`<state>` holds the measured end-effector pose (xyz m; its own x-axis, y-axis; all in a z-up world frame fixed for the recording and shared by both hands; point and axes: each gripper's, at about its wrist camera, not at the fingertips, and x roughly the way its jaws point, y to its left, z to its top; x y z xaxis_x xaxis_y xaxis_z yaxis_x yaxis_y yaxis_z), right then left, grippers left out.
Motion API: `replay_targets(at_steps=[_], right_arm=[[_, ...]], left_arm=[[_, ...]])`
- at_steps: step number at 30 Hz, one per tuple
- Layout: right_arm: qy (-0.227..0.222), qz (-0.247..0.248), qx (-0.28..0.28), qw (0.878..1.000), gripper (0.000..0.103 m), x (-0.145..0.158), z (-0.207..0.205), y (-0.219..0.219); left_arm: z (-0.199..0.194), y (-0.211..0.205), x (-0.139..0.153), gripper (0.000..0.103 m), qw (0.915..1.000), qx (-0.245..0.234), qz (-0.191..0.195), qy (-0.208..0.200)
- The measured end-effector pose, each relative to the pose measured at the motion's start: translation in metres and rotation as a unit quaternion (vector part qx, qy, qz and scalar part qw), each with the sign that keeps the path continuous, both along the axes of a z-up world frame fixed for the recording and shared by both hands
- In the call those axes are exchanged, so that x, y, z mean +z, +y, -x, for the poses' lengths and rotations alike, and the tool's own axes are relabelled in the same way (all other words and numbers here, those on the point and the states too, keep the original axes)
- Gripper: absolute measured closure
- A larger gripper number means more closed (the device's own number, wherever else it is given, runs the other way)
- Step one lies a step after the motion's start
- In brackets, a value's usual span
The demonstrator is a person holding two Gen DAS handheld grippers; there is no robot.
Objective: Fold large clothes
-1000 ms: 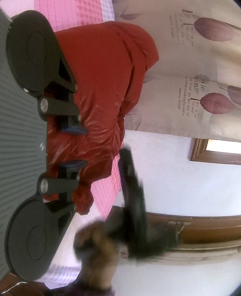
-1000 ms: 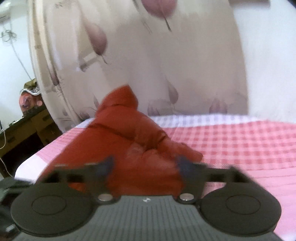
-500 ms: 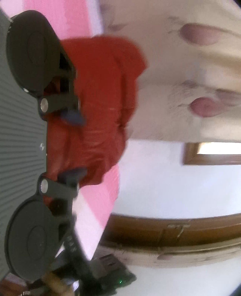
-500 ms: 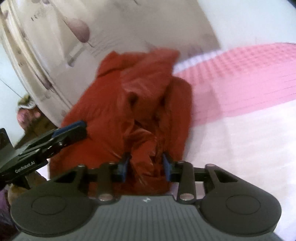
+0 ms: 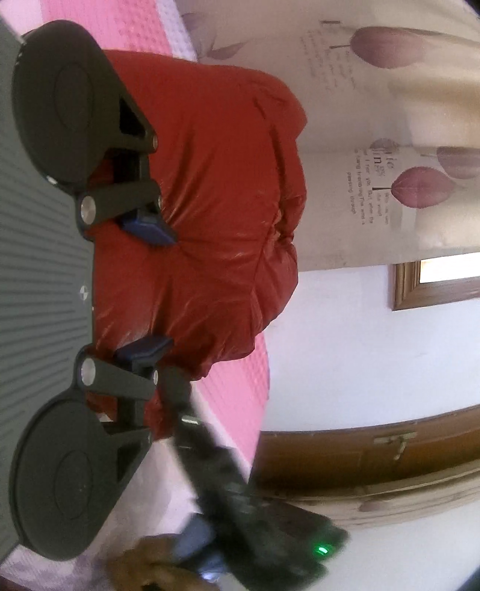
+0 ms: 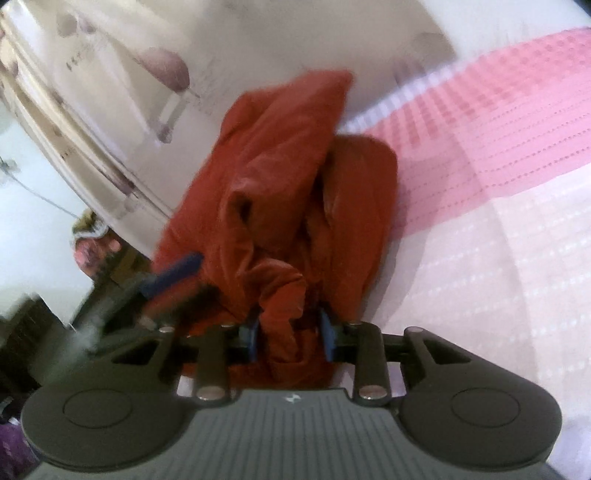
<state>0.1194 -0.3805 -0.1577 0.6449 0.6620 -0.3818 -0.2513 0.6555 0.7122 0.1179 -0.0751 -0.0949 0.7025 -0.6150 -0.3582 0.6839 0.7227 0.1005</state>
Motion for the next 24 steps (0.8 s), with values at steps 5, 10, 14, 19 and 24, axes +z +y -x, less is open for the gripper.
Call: replay_targets(at_steps=[5,10,14,19,24], right_arm=[[-0.155,0.124,-0.028,0.980,0.068,0.089,0.008,0.007],[-0.209,0.258,0.045,0.942,0.070,0.124,-0.050,0.075],[-0.172,0.320,0.076,0.928,0.072,0.091,-0.090,0.096],[-0.154,0.319,0.086,0.931,0.073,0.060,-0.100,0.098],[-0.156,0.309,0.083,0.935,0.074,0.043,-0.104,0.102]], left_arm=[[0.002,-0.001,-0.001,0.047,1.0000,-0.005,0.000,0.003],[0.003,0.000,0.000,0.045,1.0000,-0.007,-0.003,0.002],[0.000,0.000,-0.001,0.044,0.9999,-0.011,0.001,0.004],[-0.005,-0.001,-0.005,0.044,0.9997,-0.011,0.007,0.021],[-0.012,0.007,-0.011,0.046,0.9989,-0.009,0.015,0.043]])
